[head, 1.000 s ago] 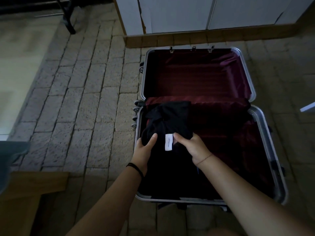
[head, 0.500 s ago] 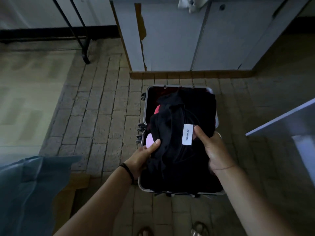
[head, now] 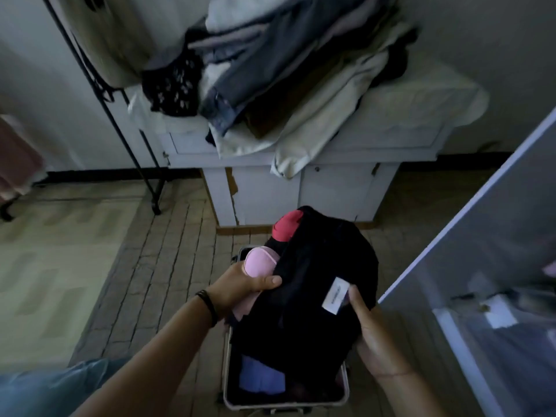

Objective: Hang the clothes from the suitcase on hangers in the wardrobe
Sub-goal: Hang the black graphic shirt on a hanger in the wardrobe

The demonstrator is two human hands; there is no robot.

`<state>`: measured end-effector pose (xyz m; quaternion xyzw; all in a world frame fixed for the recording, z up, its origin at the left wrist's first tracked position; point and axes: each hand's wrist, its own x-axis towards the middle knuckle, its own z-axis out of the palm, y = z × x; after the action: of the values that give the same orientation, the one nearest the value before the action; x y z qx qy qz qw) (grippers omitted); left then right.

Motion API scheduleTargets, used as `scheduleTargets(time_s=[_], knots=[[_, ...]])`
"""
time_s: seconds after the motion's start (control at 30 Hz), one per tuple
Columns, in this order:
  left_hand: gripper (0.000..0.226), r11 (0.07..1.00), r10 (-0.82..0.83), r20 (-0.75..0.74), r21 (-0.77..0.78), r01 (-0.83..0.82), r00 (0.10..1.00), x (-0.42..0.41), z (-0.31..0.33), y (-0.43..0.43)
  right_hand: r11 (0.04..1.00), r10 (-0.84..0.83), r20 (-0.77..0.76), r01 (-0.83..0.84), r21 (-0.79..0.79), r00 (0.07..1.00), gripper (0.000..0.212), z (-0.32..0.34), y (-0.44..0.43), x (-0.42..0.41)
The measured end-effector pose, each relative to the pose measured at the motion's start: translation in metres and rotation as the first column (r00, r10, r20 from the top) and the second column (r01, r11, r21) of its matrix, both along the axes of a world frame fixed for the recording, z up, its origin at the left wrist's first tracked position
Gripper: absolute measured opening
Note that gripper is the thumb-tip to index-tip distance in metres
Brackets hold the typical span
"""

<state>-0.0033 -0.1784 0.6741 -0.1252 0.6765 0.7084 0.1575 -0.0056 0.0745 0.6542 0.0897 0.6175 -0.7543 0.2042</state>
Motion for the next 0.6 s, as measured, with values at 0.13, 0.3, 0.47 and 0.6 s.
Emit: scheduleTargets(time_s=[0.13, 0.3, 0.47, 0.6], knots=[[0.079, 0.987, -0.153, -0.066, -0.062, 0.149, 0.986, -0.016, 0.068, 0.017, 0.997, -0.058, -0.196, 0.065, 0.032, 0.979, 0.117, 0.063, 0.047, -0.022], [0.094, 0.978, -0.207, -0.13, -0.017, 0.207, 0.97, -0.029, 0.118, 0.043, 0.968, 0.116, -0.471, 0.008, 0.252, 0.875, 0.1, 0.124, 0.067, -0.047], [0.087, 0.952, -0.267, -0.194, 0.1, 0.29, 0.944, -0.034, 0.142, 0.047, 0.924, 0.284, -0.494, -0.098, 0.369, 0.822, 0.098, 0.164, 0.083, -0.069], [0.087, 0.939, -0.303, -0.171, 0.114, 0.324, 0.938, -0.045, 0.145, 0.041, 0.877, 0.382, -0.434, -0.171, 0.45, 0.816, 0.067, 0.181, 0.075, -0.079]])
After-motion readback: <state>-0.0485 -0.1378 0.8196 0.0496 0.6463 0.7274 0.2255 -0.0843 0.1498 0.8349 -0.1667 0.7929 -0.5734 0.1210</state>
